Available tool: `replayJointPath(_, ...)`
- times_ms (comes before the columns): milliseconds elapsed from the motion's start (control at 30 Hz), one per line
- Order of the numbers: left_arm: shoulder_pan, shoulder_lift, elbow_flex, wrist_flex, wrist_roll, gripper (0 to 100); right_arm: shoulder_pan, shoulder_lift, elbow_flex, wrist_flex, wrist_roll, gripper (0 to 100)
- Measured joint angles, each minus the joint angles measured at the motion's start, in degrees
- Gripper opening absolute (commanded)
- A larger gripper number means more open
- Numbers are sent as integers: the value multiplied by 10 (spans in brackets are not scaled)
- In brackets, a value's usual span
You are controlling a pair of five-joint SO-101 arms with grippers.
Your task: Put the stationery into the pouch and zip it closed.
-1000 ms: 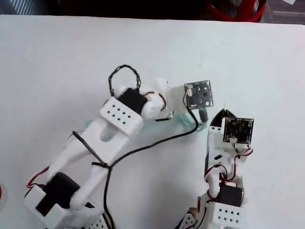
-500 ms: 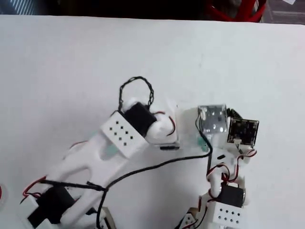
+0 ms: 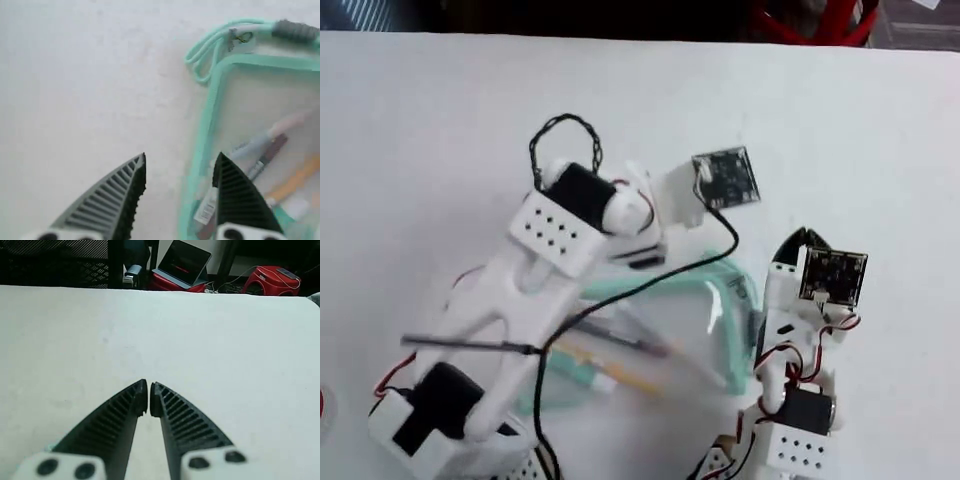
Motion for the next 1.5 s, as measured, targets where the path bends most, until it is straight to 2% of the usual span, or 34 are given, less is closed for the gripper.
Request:
replayJointPath(133, 33, -87, -35, 113, 0, 37, 0, 0, 0, 0, 0, 21)
replayJointPath(233, 1, -165, -40, 130, 0, 35, 0, 0, 0, 0, 0, 21)
replayJointPath(333, -94, -203, -40, 136, 0, 24, 0, 0, 0, 0, 0, 21)
replayJointPath(467, -282, -168, -18, 144, 10, 24, -12, 0, 0, 0, 0, 21)
replayJointPath(533, -370, -123, 16, 145, -11, 24, -17, 0, 0, 0, 0, 21)
replayJointPath(633, -432, -43, 91, 140, -58, 24, -18, 0, 0, 1, 0, 19)
replayJointPath(767, -441, 53, 190, 71, -80, 24, -35, 0, 0, 19, 24, 18)
replayJointPath(933, -440, 110, 283, -20, -85, 24, -52, 0, 0, 43, 48, 18)
replayJointPath(1167, -377, 142, 322, -100, -85, 24, -45, 25, -14, 65, 53, 17)
replayJointPath(1333, -310, 160, 332, -109, -82, 24, -46, 156, -91, 91, 53, 18)
replayJointPath(1500, -268, 160, 332, -132, -5, 24, -66, 371, -230, 183, 55, 18)
